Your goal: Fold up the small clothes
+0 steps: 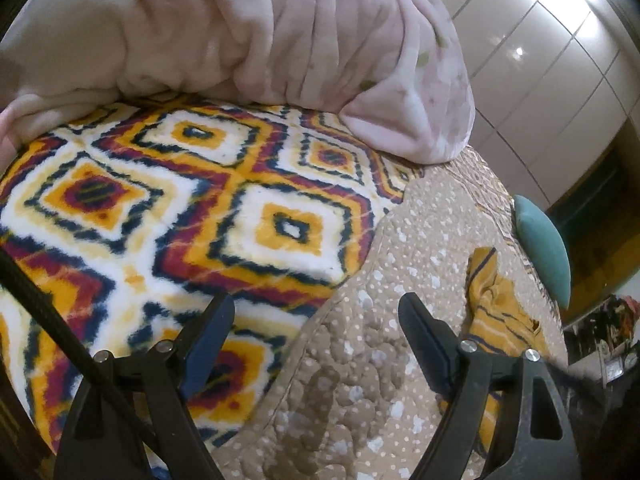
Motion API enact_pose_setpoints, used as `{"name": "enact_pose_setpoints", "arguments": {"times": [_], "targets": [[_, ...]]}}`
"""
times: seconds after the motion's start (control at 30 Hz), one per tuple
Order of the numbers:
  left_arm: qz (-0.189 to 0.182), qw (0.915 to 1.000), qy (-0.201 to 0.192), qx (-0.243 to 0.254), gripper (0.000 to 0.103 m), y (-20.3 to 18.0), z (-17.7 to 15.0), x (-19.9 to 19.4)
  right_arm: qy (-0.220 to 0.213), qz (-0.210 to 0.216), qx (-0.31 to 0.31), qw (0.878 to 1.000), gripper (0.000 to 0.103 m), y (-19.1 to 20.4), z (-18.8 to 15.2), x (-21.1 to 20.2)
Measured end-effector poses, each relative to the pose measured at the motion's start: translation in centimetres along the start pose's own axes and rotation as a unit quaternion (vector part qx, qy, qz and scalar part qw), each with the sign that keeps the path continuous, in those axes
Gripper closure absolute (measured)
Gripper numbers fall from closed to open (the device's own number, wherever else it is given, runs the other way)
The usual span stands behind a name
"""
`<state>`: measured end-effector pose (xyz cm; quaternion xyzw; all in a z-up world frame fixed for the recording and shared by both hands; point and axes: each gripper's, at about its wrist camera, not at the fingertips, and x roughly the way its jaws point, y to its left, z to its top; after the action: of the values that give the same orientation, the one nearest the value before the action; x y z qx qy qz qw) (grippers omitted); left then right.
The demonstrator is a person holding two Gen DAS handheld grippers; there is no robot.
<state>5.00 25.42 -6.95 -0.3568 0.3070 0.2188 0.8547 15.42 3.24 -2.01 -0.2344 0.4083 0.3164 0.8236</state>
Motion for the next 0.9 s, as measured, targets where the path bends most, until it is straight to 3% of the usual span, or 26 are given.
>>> {"name": "enact_pose_setpoints", "arguments": {"times": [0.13,0.3,0.43,0.53,0.57,0.63,0.73,0.8,0.9], "targets": [[-0.001,1.0000,-0.006,0.003,0.020,-0.6,-0.1,-0.2,-0.001,0.013,-0.046,0.999,0.037,3.4,-3.8,-1.6],[0.000,0.9999,-0.009,0.006,0.020,-0.9,-0.2,-0.3,0.004,-0.082,-0.139,0.987,0.037,7.0,-6.4,1.1],[-0.002,0.9999,-0.013,-0.012,0.020,0.0,0.4,-0.6,-0.023,-0.174,-0.217,0.960,0.038,9.7,-6.4,3.5],[-0.002,0.9993,-0.019,-0.031,0.020,1.0,0.9,-1.0,-0.023,-0.199,-0.230,0.952,0.039,10.9,-5.1,5.4],[-0.002,0.9992,-0.020,-0.036,0.020,1.3,1.0,-1.0,-0.020,-0.199,-0.224,0.954,0.040,10.6,-4.7,5.9],[-0.001,0.9989,-0.019,-0.042,0.020,1.6,1.2,-1.0,-0.004,-0.176,-0.184,0.967,0.060,10.1,-3.7,6.5],[-0.001,0.9989,-0.016,-0.044,0.020,1.8,1.2,-1.0,0.003,-0.167,-0.155,0.974,0.081,9.8,-3.2,6.4],[-0.001,0.9990,-0.017,-0.040,0.020,1.5,1.2,-1.2,-0.002,-0.149,-0.125,0.981,0.084,8.5,-2.7,5.4],[0.002,0.9994,-0.020,-0.029,0.020,0.7,0.9,-1.2,-0.031,-0.111,-0.027,0.993,0.086,4.6,-1.2,1.8]]}}
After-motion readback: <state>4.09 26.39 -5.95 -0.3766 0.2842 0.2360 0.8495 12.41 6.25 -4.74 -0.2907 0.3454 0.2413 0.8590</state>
